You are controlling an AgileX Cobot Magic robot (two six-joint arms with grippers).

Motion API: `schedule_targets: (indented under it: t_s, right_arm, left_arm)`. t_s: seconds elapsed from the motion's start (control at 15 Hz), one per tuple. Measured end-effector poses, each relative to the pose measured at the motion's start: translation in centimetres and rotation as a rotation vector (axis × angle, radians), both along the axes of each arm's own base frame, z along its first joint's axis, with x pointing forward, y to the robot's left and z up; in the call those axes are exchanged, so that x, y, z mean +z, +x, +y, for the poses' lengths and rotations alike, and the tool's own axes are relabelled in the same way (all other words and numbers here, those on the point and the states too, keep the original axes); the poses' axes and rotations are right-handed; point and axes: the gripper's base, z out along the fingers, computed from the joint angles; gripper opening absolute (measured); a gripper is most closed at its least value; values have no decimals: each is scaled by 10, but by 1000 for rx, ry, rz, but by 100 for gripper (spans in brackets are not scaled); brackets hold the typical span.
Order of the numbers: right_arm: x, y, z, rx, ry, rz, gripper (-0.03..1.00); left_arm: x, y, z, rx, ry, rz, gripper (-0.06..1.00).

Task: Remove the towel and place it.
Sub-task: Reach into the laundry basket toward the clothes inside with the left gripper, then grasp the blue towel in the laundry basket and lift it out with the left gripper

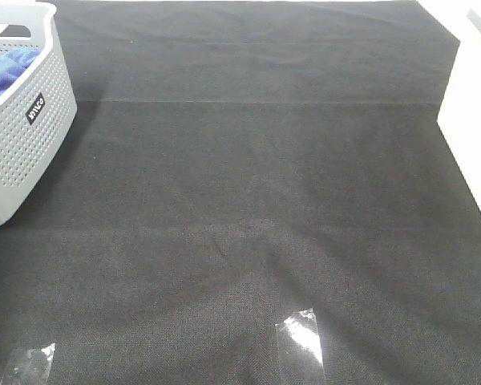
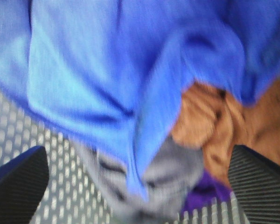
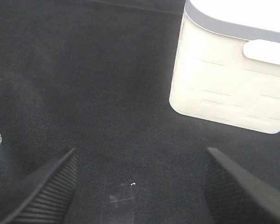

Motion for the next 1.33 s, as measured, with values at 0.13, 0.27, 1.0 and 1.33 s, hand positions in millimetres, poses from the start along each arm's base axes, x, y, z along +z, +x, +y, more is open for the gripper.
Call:
schedule_targets:
  t_s: [0.13,0.27,1.0,1.33]
  right_arm:
    - [0,0,0,0,0,0,70]
    - [0,0,0,0,0,0,70]
    - [0,0,0,0,0,0,70]
    - [0,0,0,0,0,0,70]
  left_arm:
    - [-11,11,1,2,-8,0,98]
    - [-18,15,2,-1,-9,11,96]
    - [-33,14,2,86,-36,70,62]
    - [-32,13,8,79,27,81,7]
